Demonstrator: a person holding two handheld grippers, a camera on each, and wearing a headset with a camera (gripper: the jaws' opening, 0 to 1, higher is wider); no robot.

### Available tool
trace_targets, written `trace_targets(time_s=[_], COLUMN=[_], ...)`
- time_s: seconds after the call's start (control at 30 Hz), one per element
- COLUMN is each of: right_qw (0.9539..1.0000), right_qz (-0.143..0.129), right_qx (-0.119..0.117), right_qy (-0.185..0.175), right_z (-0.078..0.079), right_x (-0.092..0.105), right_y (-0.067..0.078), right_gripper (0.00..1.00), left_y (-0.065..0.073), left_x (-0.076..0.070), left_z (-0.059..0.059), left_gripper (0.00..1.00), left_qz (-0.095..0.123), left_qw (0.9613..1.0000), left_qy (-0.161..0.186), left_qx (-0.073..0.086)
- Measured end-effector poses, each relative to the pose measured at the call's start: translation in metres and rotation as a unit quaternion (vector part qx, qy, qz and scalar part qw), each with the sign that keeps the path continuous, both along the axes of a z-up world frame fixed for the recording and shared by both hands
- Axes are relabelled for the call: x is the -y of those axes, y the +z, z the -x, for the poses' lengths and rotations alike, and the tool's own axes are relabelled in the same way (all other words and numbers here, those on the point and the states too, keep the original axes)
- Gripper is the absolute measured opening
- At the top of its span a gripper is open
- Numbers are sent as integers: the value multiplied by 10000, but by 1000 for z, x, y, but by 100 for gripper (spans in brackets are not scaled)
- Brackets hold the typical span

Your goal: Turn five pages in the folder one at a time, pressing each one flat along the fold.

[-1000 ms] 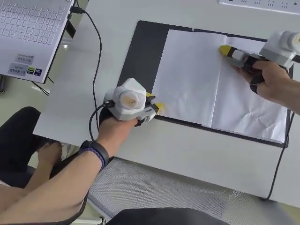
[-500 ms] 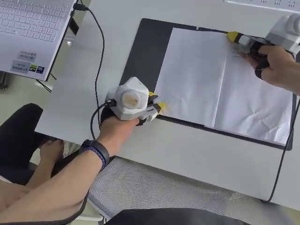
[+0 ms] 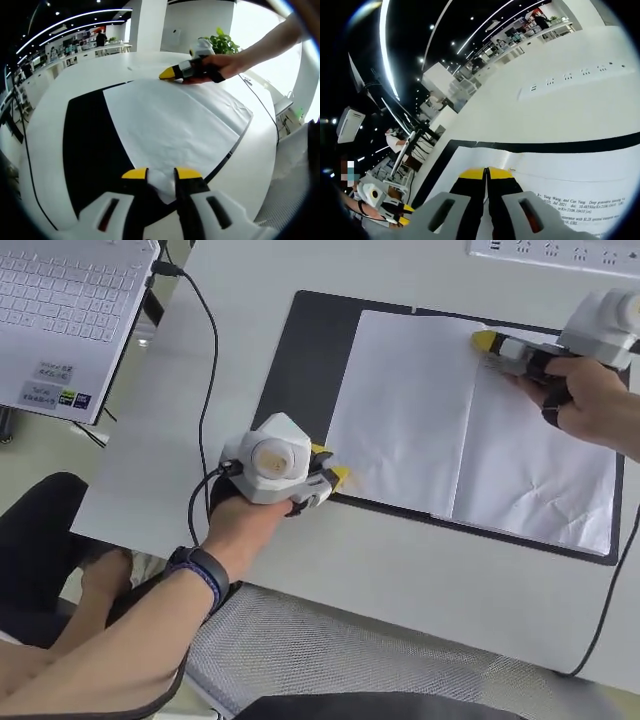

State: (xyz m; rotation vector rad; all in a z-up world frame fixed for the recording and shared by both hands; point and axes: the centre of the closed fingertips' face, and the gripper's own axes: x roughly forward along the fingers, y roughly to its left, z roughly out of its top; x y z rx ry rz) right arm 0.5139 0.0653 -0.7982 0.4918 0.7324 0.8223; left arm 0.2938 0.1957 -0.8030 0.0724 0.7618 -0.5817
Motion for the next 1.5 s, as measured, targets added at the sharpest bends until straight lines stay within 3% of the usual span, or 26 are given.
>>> trace_targets(time_s=[0.33,1.07,1.23,1.5], right_qw=[9996,9966,9904,9838], right_qz=[-1,-252,-77,31], right_qx=[-9,-35,34,43], right_qy=[267,778,1379,1793], right_z=[15,115,152,187], right_x=[-1,-8,-13,-15], right_y=[-8,7,8,9], right_gripper=[0,0,0,0], left_y=[1,0,0,0], left_x=[1,1,2,1], left_z=[1,3,4,3], left_gripper=[19,21,21,20], left_qz=[-3,-26,14,-1], left_qw=[10000,9999,9999,9999], left_qy=[-57,-125,-116,-138], left_qx=[-14,-27,-46,-22])
